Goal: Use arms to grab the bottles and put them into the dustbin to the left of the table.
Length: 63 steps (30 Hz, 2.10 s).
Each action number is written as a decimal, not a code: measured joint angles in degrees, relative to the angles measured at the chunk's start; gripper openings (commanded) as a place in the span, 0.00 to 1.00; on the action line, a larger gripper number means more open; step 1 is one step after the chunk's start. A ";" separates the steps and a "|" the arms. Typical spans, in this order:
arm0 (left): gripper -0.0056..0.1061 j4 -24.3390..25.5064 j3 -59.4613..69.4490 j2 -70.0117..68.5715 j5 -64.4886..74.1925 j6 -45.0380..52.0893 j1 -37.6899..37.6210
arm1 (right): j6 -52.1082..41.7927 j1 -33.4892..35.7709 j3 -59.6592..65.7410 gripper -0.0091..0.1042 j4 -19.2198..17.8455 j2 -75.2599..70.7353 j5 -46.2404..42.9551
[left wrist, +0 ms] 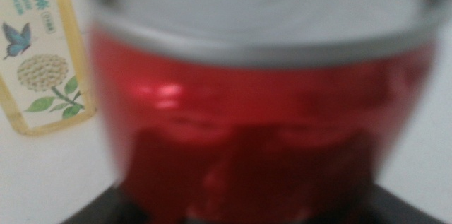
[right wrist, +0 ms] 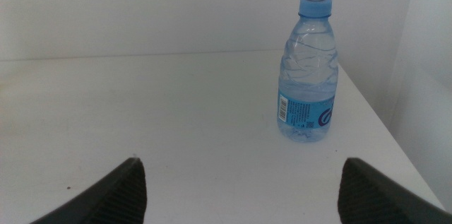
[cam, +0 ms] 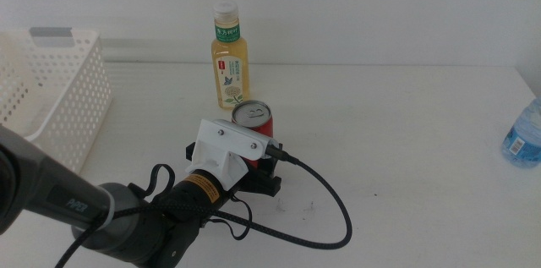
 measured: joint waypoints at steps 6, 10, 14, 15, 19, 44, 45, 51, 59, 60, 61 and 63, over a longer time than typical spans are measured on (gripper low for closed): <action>0.21 0.00 -0.02 0.00 -0.16 -1.37 0.00 | 0.00 0.00 0.00 0.84 0.00 0.00 0.00; 0.05 -0.26 1.15 -2.74 2.40 -2.16 0.00 | 0.00 0.00 0.00 0.84 0.00 0.00 0.00; 0.04 -0.35 1.38 -12.06 14.22 -2.43 0.00 | 0.00 0.00 0.00 0.84 0.00 0.00 0.00; 0.04 -0.35 1.06 -15.04 18.12 -2.54 0.00 | 0.00 0.00 0.00 0.84 0.00 0.00 0.00; 0.04 -0.14 -0.54 -25.12 31.59 -2.54 0.00 | 0.00 0.00 0.00 0.84 0.00 0.00 0.00; 0.04 -7.79 -50.92 -27.04 109.70 18.78 42.17 | 0.00 0.00 0.00 0.84 0.00 0.00 0.00; 0.04 -7.79 -52.99 -24.99 112.33 19.49 44.06 | 0.00 0.00 0.00 0.84 0.00 0.00 0.00; 0.04 -7.79 -59.34 -15.46 118.52 22.42 49.09 | 0.00 0.00 0.00 0.84 0.00 0.00 0.00; 0.04 -6.93 -59.82 -5.49 118.66 23.68 50.65 | 0.00 0.00 0.00 0.84 0.00 0.00 0.00; 0.04 -6.58 -59.82 -4.31 118.38 23.68 50.67 | 0.00 0.00 0.00 0.84 0.00 0.00 0.00; 0.04 -6.17 -59.82 -3.23 117.86 23.68 50.77 | 0.00 0.00 0.00 0.84 0.00 0.00 0.00; 0.04 -5.29 -59.82 -1.46 117.18 23.68 50.77 | 0.00 0.00 0.00 0.84 0.00 0.00 0.00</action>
